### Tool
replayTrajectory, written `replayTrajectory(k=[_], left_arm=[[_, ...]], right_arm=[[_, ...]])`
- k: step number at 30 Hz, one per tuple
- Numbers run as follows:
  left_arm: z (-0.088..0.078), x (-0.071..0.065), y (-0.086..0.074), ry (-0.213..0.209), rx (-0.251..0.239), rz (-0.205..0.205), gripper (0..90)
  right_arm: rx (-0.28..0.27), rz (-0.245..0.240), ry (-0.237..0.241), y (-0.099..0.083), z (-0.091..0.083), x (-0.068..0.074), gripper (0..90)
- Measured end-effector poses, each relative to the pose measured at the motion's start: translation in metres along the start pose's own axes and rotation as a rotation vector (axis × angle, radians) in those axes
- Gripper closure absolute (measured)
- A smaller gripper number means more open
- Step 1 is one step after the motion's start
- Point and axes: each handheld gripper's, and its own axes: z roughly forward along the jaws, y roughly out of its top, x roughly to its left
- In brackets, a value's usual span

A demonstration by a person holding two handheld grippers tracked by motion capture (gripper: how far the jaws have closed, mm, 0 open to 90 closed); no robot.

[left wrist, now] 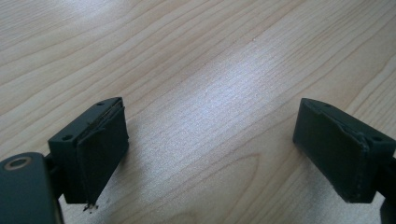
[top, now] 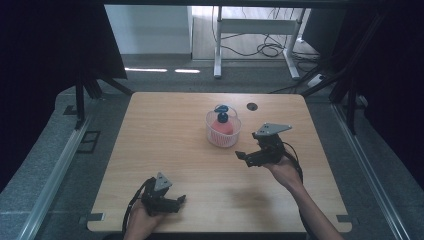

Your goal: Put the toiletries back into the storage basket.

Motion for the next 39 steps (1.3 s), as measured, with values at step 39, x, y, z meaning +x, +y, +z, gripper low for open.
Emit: replayTrajectory(k=[39], left_arm=[[0.000, -0.001, 0.000, 0.003, 0.000, -0.006, 9.9]], right_arm=[[0.048, 0.065, -0.063, -0.083, -0.037, 0.000, 0.8]])
